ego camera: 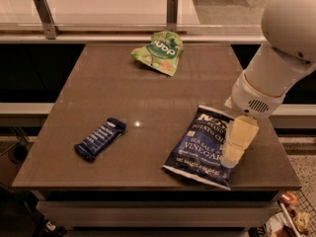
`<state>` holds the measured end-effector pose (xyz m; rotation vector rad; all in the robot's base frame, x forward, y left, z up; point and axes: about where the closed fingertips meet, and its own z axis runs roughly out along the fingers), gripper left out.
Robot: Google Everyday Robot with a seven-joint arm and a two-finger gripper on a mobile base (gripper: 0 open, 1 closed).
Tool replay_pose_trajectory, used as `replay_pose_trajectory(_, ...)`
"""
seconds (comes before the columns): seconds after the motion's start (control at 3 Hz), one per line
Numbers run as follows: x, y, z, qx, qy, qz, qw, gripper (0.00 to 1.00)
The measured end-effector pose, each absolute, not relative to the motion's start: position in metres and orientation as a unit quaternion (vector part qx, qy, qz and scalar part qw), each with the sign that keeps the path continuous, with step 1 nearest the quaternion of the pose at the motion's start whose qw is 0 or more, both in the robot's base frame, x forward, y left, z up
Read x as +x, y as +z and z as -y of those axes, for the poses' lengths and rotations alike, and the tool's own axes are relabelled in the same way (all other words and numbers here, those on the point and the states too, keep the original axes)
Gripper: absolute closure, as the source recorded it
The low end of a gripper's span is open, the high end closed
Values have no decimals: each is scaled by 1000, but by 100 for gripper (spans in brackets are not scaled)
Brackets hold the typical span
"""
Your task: Move blue chip bag near green rice chip bag
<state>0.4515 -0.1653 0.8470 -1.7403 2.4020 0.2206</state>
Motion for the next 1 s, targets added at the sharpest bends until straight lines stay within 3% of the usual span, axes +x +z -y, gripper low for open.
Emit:
replay_pose_trajectory(0.33,442,838,148,-580,106,-802,97,0)
replay_pose_trajectory(0.67,436,819,123,-577,156,-793,119,18)
replay_pose_trajectory(1.0,435,819,118,-576,163,-791,124,41)
